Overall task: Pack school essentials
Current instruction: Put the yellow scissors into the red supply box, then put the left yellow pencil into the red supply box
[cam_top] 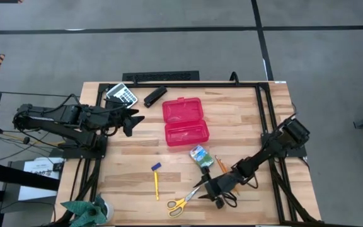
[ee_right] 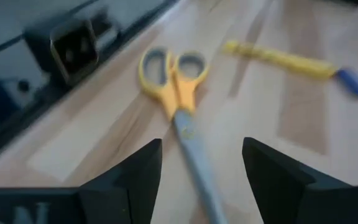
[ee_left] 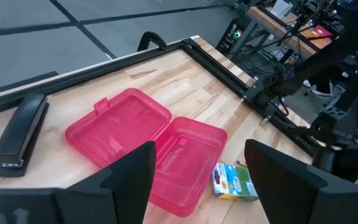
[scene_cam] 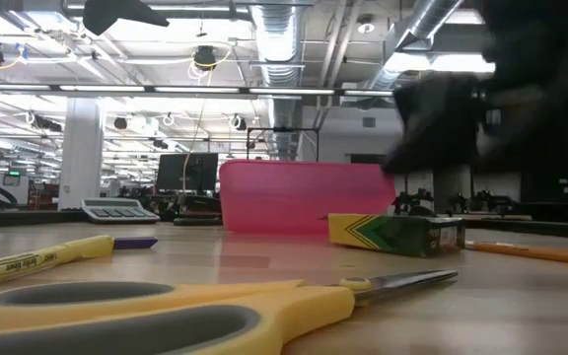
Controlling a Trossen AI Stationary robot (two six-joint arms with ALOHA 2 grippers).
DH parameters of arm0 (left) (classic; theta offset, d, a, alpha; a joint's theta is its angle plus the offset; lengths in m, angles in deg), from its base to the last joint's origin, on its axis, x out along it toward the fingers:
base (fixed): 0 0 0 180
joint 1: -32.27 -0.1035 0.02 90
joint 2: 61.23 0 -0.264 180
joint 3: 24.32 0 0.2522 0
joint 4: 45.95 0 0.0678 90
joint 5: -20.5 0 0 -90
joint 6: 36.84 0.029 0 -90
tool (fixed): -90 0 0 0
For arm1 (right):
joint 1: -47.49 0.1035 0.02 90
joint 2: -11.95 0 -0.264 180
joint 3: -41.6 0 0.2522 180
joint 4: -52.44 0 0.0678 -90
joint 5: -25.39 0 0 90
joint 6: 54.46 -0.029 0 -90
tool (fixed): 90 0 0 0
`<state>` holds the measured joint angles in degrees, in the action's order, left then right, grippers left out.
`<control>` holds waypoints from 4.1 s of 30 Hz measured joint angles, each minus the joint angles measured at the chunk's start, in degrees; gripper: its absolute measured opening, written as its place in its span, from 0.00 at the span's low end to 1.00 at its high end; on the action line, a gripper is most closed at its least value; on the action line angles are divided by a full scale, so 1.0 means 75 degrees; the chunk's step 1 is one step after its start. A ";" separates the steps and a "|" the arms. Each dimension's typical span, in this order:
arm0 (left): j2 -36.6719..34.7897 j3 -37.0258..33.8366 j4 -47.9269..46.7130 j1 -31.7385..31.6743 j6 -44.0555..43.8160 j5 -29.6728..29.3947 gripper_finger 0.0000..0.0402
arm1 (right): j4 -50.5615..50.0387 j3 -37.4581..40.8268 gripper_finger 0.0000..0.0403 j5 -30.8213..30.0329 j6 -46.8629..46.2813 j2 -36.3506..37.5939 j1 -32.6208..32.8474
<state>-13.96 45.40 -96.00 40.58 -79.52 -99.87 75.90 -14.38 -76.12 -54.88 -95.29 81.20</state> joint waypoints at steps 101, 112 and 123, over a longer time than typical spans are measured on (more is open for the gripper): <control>-0.0003 0.0000 -0.0035 0.0000 0.0629 -0.0017 0.60 | -0.3302 -0.0258 0.18 0.3946 0.0629 0.1441 -0.5820; -0.0003 0.0000 -0.0037 0.0000 0.0629 -0.0040 0.60 | -0.3238 -0.0264 0.35 0.3938 0.0254 0.0976 -0.5814; -0.0003 0.0000 -0.0035 -0.0002 0.0694 -0.0041 0.60 | -0.4086 -0.0684 0.52 0.3925 0.0065 0.2361 -0.6129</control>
<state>-13.98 45.40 -96.27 40.57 -74.32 -100.17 45.25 -19.52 -46.69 -54.39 -77.58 35.23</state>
